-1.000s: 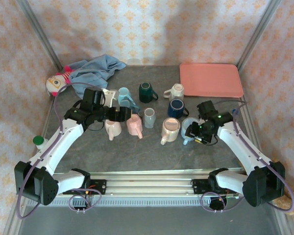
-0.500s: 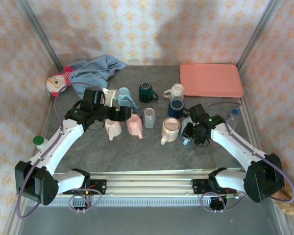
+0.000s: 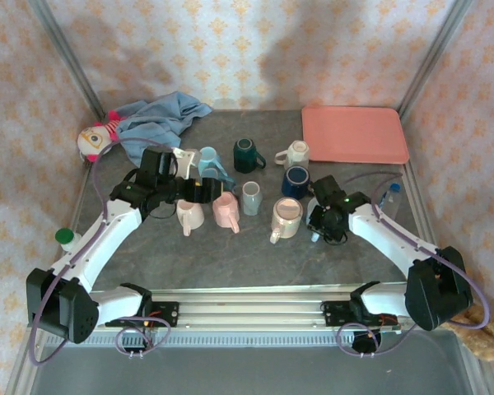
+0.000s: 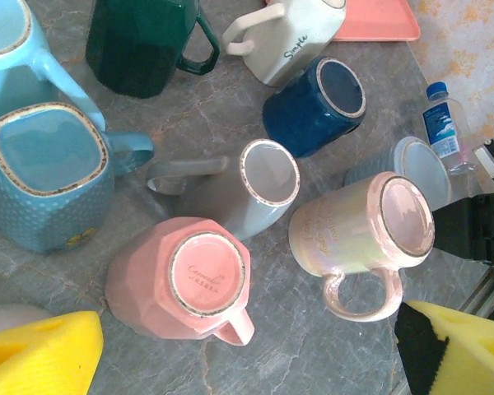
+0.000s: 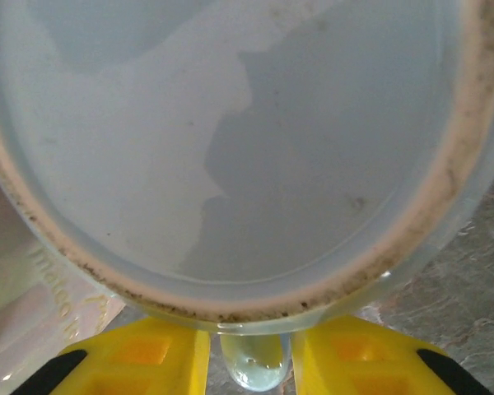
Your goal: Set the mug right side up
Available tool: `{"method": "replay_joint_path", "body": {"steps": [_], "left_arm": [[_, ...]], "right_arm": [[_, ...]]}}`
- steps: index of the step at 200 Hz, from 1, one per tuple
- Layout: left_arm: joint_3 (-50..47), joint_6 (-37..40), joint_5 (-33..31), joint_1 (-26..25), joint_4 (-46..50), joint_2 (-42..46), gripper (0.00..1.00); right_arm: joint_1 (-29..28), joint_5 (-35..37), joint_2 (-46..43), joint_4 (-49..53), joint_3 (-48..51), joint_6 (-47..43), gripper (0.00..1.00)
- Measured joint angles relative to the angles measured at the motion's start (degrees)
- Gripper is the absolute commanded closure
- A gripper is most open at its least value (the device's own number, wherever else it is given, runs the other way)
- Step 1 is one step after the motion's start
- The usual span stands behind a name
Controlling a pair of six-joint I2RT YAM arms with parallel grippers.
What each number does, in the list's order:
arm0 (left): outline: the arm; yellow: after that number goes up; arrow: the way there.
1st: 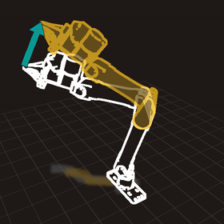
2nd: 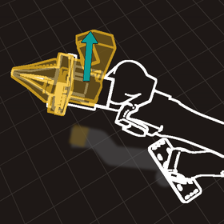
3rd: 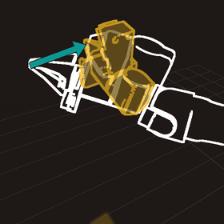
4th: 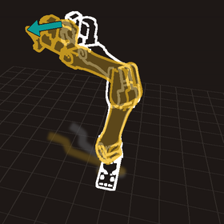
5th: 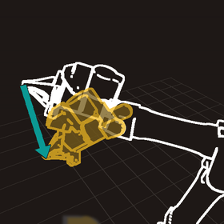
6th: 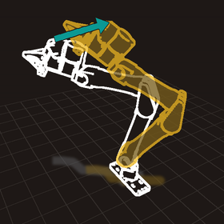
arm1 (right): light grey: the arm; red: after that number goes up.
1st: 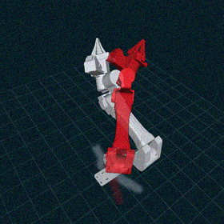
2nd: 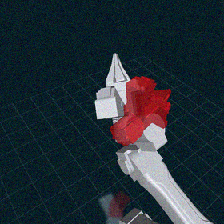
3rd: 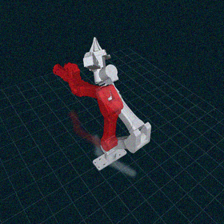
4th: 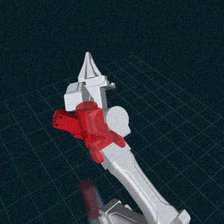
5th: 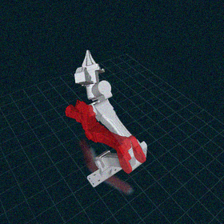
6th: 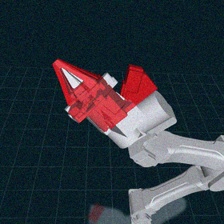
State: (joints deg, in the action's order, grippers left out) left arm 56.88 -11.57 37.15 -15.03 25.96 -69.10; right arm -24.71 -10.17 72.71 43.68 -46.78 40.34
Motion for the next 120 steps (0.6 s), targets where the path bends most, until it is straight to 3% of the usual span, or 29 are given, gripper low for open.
{"method": "replay_joint_path", "body": {"steps": [72,120], "left_arm": [[-0.46,0.00,-0.02,0.00,-0.07,-0.28,0.08],[-0.50,0.02,-0.09,0.00,0.00,-0.42,0.08]], "right_arm": [[-0.02,2.80,0.00,-2.19,2.60,-3.91,0.71],[-0.35,4.13,-0.42,-3.34,3.10,-7.04,0.81]]}}
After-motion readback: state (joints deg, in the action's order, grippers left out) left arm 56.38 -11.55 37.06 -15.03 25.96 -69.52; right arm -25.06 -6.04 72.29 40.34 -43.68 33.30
